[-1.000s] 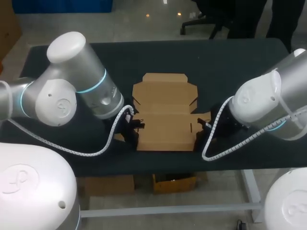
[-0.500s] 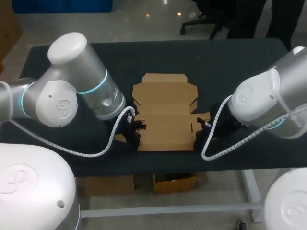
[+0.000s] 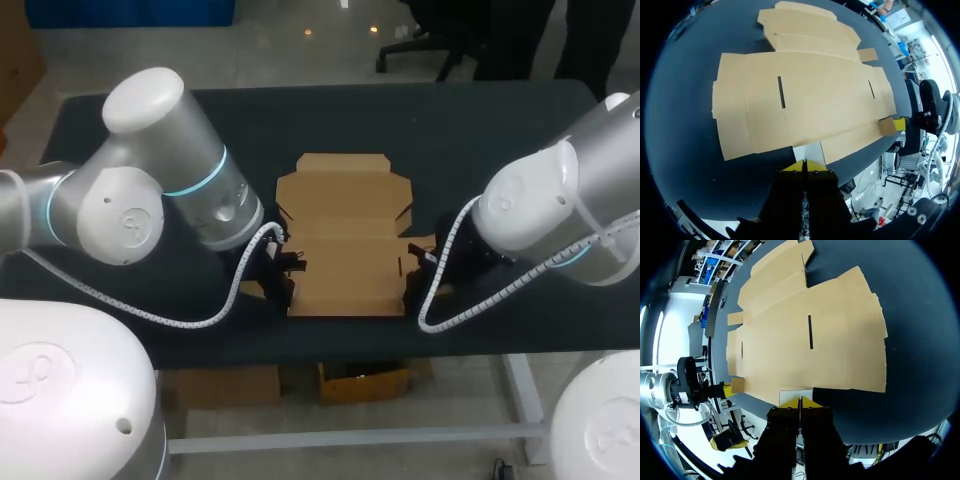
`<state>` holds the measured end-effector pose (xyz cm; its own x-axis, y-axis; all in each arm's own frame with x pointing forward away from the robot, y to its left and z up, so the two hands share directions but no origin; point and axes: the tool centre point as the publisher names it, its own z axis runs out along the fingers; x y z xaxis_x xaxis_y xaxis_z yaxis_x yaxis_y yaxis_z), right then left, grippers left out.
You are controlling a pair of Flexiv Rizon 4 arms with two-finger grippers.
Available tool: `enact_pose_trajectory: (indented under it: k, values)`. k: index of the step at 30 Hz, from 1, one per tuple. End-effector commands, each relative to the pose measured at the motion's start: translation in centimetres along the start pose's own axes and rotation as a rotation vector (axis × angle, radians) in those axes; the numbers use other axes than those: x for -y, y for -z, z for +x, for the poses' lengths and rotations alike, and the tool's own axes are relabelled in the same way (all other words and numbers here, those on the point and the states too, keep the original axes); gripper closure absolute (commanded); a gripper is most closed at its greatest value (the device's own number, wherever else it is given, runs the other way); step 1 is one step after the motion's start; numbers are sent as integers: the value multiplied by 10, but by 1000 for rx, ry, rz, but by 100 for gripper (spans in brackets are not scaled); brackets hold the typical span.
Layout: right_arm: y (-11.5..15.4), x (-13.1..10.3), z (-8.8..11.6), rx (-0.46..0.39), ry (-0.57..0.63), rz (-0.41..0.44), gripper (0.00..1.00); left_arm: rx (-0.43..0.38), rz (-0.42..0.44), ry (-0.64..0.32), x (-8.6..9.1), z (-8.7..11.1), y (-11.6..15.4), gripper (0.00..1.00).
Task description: Assemble the packaging by folding the flat box into shape, placing the metal phone stand inside, and closing the box properly
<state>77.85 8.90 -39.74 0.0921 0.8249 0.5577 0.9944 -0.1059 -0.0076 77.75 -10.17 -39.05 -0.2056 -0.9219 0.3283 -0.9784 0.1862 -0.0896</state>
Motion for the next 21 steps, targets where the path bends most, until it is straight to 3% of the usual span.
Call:
enact_pose_trajectory:
  k: [1,21]
  values:
    - [0,0,2,3,1,5,100,8,-1,-4,0,4,-1,100]
    - [-13,4,1,11,-1,33,100,8,-6,-21,-1,11,-4,100]
